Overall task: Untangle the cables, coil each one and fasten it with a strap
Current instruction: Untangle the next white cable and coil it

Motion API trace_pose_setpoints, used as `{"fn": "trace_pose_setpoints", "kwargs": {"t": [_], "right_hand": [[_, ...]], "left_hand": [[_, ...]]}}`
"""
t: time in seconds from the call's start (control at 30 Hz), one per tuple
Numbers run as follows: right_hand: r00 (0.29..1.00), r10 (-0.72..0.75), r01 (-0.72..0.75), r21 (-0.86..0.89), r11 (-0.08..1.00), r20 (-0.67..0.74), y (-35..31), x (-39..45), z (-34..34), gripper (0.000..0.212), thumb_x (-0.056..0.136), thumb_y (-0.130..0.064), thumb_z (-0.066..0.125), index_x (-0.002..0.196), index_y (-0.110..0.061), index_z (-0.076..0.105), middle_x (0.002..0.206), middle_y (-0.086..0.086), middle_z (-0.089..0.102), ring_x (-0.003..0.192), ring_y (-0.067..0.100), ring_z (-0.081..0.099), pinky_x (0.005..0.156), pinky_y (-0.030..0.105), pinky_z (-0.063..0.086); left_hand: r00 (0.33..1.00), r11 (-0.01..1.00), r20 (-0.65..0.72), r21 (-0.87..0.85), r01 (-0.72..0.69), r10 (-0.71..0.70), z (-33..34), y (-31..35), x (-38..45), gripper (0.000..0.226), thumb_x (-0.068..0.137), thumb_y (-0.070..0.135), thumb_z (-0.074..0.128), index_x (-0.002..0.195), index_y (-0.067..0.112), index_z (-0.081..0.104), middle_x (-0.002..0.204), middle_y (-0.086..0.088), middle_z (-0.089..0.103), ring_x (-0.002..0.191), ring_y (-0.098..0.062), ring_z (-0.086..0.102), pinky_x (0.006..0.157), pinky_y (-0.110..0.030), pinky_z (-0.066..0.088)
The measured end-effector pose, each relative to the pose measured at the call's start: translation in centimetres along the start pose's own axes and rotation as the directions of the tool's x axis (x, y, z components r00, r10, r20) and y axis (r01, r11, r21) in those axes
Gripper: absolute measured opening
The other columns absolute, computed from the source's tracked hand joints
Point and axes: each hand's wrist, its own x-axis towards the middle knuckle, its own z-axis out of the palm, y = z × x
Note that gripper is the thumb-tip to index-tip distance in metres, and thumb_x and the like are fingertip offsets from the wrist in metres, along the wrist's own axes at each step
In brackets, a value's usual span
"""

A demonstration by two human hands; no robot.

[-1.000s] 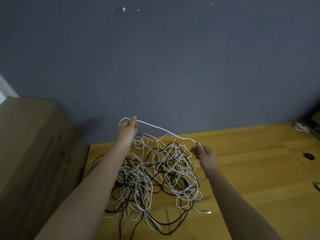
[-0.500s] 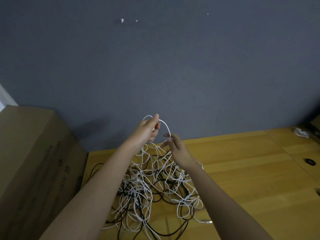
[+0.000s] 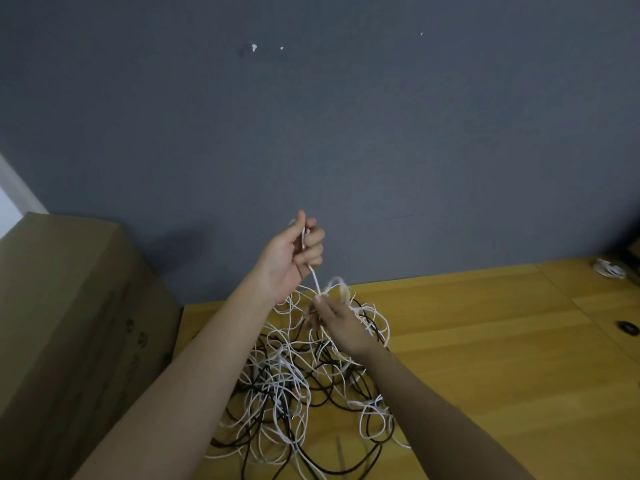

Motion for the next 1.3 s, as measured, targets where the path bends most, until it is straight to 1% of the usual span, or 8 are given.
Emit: {"fn": "trace_pose_setpoints", "kwargs": {"t": [0.23,0.33,0.53,0.63,0.8,1.03,1.17,1.3], "right_hand": [[0.983,0.024,0.073,-0.506,0.860,0.181,4.1,-2.4,0.4,0.023,0.103,-0.027,0.035,0.123,-0.020,0.046,0.090,0.005,0.064,0.079,0.023,0.060,0.069,0.033,0.045],[0.980,-0.141,0.198,-0.674,0.712,0.139,4.3,-2.8,0.2,0.034,0.103,-0.025,0.035,0.137,-0.021,0.041,0.103,0.012,0.064,0.081,0.029,0.060,0.063,0.032,0.040],[0.819,-0.574,0.404,-0.719,0.566,0.009,2.3,-2.1,-3.3,0.019,0.096,-0.029,0.046,0.108,-0.020,0.058,0.089,0.001,0.068,0.077,0.018,0.061,0.062,0.030,0.049],[0.828,-0.561,0.348,-0.793,0.500,0.010,1.3,-0.9,-5.2,0.012,0.090,-0.023,0.054,0.098,-0.018,0.060,0.089,-0.001,0.068,0.078,0.023,0.064,0.071,0.034,0.048],[0.901,-0.391,0.199,-0.620,0.759,-0.189,1.7,-0.3,-5.2,0.016,0.086,-0.006,0.063,0.099,-0.014,0.068,0.093,-0.001,0.066,0.082,0.019,0.062,0.071,0.039,0.052],[0.845,-0.421,0.129,-0.638,0.759,-0.330,2.6,-0.1,-5.3,0.016,0.088,-0.018,0.066,0.104,-0.018,0.071,0.096,-0.006,0.065,0.092,0.010,0.055,0.093,0.034,0.036],[0.798,-0.021,-0.099,-0.165,0.981,-0.602,3.3,-1.1,-6.9,0.026,0.095,0.002,0.049,0.095,-0.014,0.070,0.086,-0.001,0.068,0.072,0.010,0.059,0.068,0.029,0.045],[0.727,0.328,-0.154,0.322,0.934,-0.604,2.3,-1.3,-7.8,0.019,0.098,-0.008,0.049,0.104,-0.001,0.065,0.071,0.010,0.062,0.050,0.020,0.049,0.051,0.029,0.045]], "left_hand": [[0.900,0.925,-0.371,0.372,-0.083,0.230,-2.1,-2.5,0.5,0.024,0.105,0.027,0.027,0.097,0.011,0.044,0.083,-0.003,0.065,0.044,-0.010,0.058,0.053,-0.023,0.053],[0.961,0.466,-0.225,0.875,0.128,0.158,-3.8,-3.8,-0.6,0.037,0.103,0.043,0.019,0.107,0.021,0.049,0.084,-0.004,0.068,0.071,-0.010,0.066,0.071,-0.030,0.052],[0.986,-0.204,-0.075,0.978,0.044,-0.150,-4.6,-4.7,-2.0,0.025,0.103,0.041,0.026,0.092,0.022,0.038,0.074,0.000,0.055,0.068,-0.020,0.058,0.061,-0.034,0.041],[0.989,-0.158,-0.064,0.987,0.042,-0.133,-4.8,-4.8,-2.6,0.030,0.102,0.047,0.027,0.084,0.026,0.040,0.073,0.002,0.051,0.074,-0.021,0.056,0.067,-0.035,0.040],[0.969,-0.181,-0.001,0.982,-0.045,-0.248,-3.6,-3.4,-2.0,0.037,0.096,0.050,0.045,0.071,0.024,0.044,0.071,0.004,0.048,0.071,-0.018,0.051,0.065,-0.033,0.039],[0.995,0.538,-0.069,0.843,0.018,0.074,-3.4,-0.1,-1.3,0.031,0.101,0.025,0.043,0.072,0.014,0.047,0.046,0.011,0.033,0.040,-0.005,0.026,0.045,-0.019,0.025],[0.933,0.739,-0.230,0.671,-0.053,0.277,-4.2,2.0,-0.3,0.043,0.100,0.017,0.038,0.058,0.021,0.030,0.045,0.011,0.024,0.040,-0.006,0.017,0.039,-0.017,0.015],[0.887,0.773,-0.336,0.633,-0.037,0.317,-5.1,1.9,0.6,0.041,0.099,0.016,0.039,0.060,0.021,0.027,0.044,0.011,0.023,0.039,-0.006,0.015,0.039,-0.018,0.013]]}}
